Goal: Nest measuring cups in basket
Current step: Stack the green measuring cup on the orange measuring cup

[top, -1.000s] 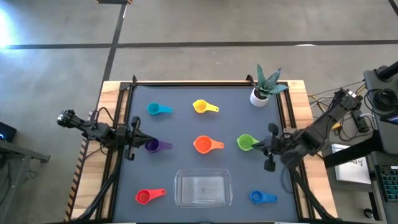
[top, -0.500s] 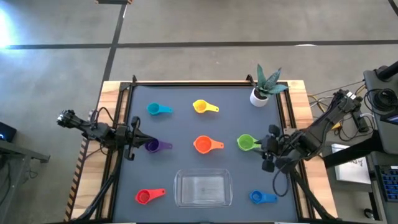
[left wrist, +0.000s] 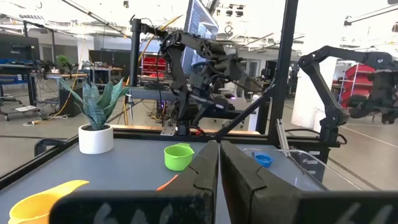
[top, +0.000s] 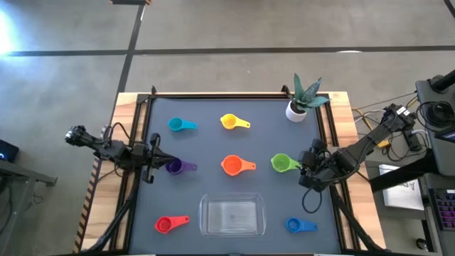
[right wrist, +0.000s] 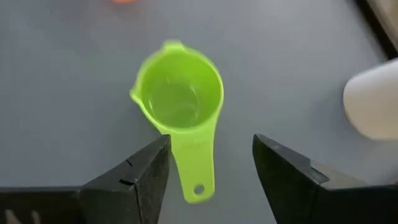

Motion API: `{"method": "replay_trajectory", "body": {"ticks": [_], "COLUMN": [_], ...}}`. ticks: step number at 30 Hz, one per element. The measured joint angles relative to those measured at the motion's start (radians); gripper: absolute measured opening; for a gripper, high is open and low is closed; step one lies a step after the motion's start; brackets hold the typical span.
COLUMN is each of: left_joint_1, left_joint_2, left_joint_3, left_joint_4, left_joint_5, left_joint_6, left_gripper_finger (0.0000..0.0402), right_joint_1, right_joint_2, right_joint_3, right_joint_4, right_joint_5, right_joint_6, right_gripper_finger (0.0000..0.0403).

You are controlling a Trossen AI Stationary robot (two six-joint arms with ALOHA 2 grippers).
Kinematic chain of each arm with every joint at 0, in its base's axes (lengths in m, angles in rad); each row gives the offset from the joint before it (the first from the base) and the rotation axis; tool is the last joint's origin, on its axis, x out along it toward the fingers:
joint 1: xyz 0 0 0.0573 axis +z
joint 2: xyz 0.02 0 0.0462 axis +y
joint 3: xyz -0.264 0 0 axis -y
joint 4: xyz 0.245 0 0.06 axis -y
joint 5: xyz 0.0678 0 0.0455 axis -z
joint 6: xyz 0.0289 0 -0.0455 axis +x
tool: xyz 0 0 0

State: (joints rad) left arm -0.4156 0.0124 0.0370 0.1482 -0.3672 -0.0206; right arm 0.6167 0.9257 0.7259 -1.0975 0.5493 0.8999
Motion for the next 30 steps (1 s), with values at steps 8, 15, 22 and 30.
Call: {"method": "replay_trajectory", "body": {"ticks": [8,15,22,30], "left_joint_1": [0.000,0.000,0.000,0.000], "left_joint_2": [0.000,0.000,0.000,0.000], "left_joint_3": [0.000,0.000,0.000,0.000], "left_joint_4": [0.000,0.000,0.000,0.000], "left_joint_5": [0.000,0.000,0.000,0.000], "left_joint_6": [0.000,0.000,0.000,0.000], "left_gripper_finger": [0.0000,0.0000,0.0000,0.0000], "right_joint_1": [-0.082,-0.131,-0.193,-0.255], "right_joint_2": [0.000,0.000,0.000,0.000], "right_joint_3": [-0.103,-0.142,-0.207,-0.234], "right_joint_4": [0.026,0.122,0.193,0.274], "right_joint_5": [-0.147,-0.157,-0.169,-0.202], "right_joint_6": [-0.014,-0.089,-0.146,-0.206], "right_gripper_finger": [0.0269,0.0317,0.0336,0.0332]}}
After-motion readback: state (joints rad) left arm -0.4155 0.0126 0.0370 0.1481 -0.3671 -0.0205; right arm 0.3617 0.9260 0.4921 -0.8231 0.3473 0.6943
